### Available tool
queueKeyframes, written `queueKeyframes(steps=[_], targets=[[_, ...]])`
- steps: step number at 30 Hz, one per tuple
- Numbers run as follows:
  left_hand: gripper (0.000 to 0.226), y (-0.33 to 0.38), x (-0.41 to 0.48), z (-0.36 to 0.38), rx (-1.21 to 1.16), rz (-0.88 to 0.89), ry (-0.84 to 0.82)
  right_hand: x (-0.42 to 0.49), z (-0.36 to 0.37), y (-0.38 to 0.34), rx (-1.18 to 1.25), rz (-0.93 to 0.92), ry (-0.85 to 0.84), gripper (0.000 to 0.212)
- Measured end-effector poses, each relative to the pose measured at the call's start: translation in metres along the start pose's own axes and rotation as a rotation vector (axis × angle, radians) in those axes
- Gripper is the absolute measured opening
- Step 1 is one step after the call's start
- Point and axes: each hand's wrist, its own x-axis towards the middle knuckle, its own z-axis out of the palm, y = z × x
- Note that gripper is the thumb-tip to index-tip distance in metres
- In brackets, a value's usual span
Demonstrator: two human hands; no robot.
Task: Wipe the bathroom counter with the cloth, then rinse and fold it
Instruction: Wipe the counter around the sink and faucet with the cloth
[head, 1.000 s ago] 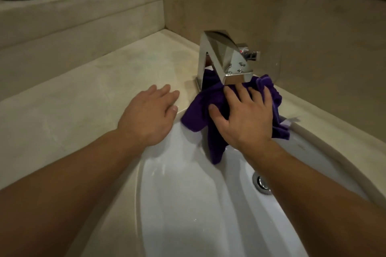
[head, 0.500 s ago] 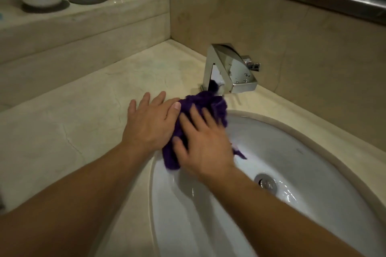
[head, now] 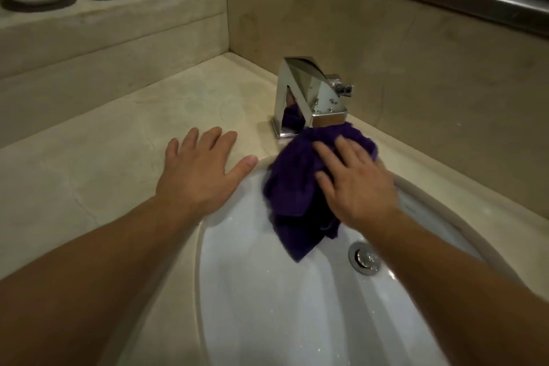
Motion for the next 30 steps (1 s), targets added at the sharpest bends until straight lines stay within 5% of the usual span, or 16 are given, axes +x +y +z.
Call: queueKeyframes(steps=[13, 21, 23, 27, 30], targets=[[0.080, 0.002, 0.001, 0.000, 0.020, -0.005, 0.033, -0.067, -0.042, 0.103, -0.027, 0.339, 0.145, 0.035], [0.083, 0.001, 0.002, 0.001, 0.031, -0.010, 0.049, -0.040, -0.147, 0.129, 0.230, 0.327, 0.819, 0.038], [0.084, 0.002, 0.002, 0.000, 0.033, -0.015, 0.038, -0.051, -0.145, 0.125, 0.034, 0.274, 0.624, 0.039], [0.084, 0.003, 0.000, -0.001, 0.035, -0.025, 0.042, -0.076, -0.099, 0.103, -0.320, 0.282, -0.048, 0.051], [0.084, 0.003, 0.000, -0.002, 0.033, -0.031, 0.029, -0.075, -0.088, 0.102, -0.143, 0.337, 0.226, 0.044]])
